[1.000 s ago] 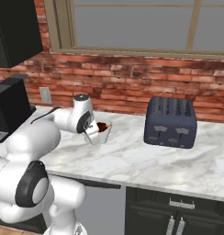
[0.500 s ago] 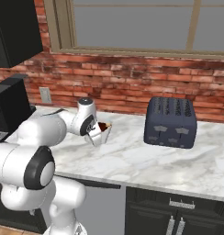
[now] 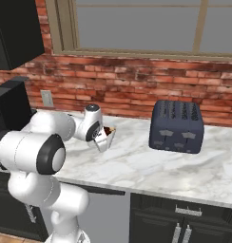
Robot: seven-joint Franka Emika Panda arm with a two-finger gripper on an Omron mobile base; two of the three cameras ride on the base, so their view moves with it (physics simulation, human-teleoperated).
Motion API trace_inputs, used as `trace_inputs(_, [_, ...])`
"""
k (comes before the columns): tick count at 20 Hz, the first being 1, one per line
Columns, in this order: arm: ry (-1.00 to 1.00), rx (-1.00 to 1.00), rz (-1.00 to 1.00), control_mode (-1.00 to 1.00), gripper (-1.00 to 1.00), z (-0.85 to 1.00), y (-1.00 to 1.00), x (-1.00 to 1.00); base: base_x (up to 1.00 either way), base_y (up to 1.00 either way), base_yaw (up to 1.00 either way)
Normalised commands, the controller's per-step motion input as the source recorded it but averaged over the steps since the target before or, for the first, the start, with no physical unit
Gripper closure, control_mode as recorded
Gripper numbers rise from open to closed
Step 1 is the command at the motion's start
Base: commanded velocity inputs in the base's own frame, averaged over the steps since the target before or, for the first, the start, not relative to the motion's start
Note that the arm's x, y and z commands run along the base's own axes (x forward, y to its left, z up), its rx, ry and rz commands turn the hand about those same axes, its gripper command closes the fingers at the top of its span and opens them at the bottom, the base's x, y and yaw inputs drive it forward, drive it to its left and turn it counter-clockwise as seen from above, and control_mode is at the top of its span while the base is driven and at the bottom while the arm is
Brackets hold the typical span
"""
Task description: Place the tupperware on the top shelf of the fridge. Make space for the tupperware among the existing items by rearranging them on the shelves if needed. Close the fridge door when finished.
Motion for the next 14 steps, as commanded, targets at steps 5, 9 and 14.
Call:
trace_inputs(5, [0.0, 0.0, 0.0, -1.0, -1.0, -0.27, 0.0, 0.29, 0.0, 0.0, 0.0])
trace_inputs(9, [0.0, 0.0, 0.0, -1.0, -1.0, -0.25, 0.0, 0.3, 0.0, 0.0, 0.0])
trace_inputs(14, [0.0, 0.01, 0.0, -1.0, -1.0, -0.24, 0.0, 0.32, 0.0, 0.0, 0.0])
